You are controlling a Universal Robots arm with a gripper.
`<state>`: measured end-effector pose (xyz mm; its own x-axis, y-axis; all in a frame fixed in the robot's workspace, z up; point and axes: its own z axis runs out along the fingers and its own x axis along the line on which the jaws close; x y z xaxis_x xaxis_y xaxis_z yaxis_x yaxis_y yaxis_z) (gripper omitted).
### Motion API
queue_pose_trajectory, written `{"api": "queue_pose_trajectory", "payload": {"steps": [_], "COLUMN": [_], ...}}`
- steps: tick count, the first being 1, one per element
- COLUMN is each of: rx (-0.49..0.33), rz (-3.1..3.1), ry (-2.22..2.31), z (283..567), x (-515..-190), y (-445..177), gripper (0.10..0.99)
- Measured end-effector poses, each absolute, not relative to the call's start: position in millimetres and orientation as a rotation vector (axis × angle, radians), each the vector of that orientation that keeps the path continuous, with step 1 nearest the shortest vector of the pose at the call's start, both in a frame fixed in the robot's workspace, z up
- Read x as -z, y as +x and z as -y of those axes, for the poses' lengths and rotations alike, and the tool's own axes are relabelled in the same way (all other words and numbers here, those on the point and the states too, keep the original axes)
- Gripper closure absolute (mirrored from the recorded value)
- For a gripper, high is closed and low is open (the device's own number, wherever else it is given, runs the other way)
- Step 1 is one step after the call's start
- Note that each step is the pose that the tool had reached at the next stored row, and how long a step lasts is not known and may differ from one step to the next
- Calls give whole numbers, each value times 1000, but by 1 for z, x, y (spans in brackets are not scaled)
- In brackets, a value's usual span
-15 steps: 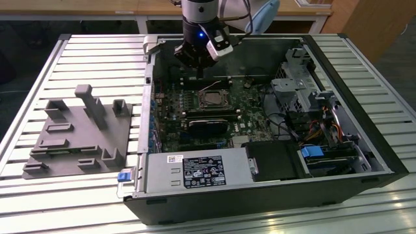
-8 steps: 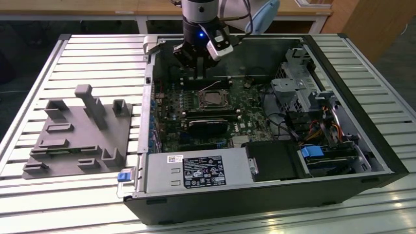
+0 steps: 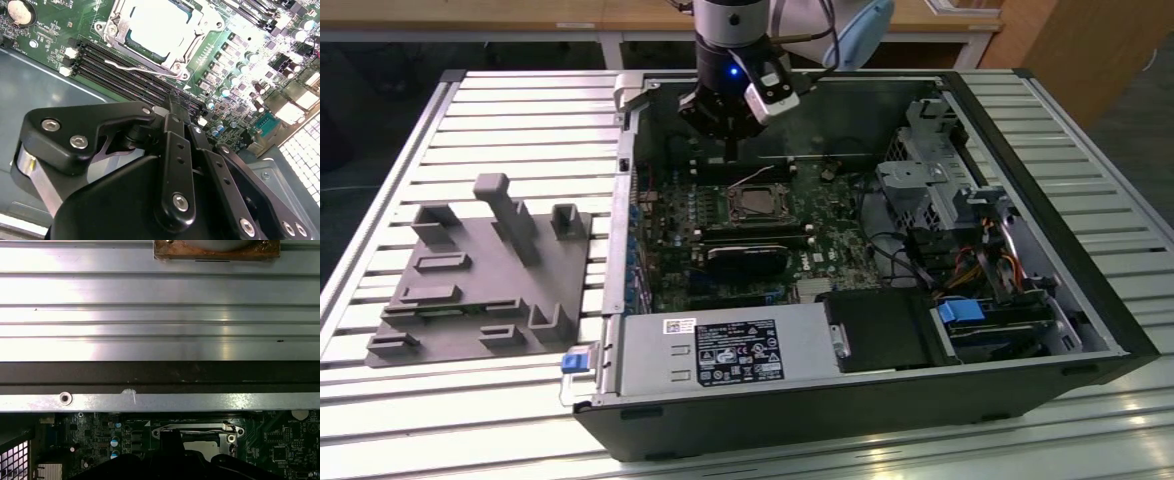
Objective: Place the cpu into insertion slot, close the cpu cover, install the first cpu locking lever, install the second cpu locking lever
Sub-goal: 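Install the first cpu locking lever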
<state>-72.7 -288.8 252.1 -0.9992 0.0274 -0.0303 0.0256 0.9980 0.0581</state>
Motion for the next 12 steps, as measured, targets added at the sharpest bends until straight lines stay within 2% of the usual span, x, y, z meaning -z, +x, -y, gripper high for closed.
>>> {"api": "queue_pose_trajectory", "payload": {"steps": [12], "rx": [-90], "rz": [-3109], "ry": [41], "z": [289], "x": [-252], "y": [-72], "gripper": [980]}}
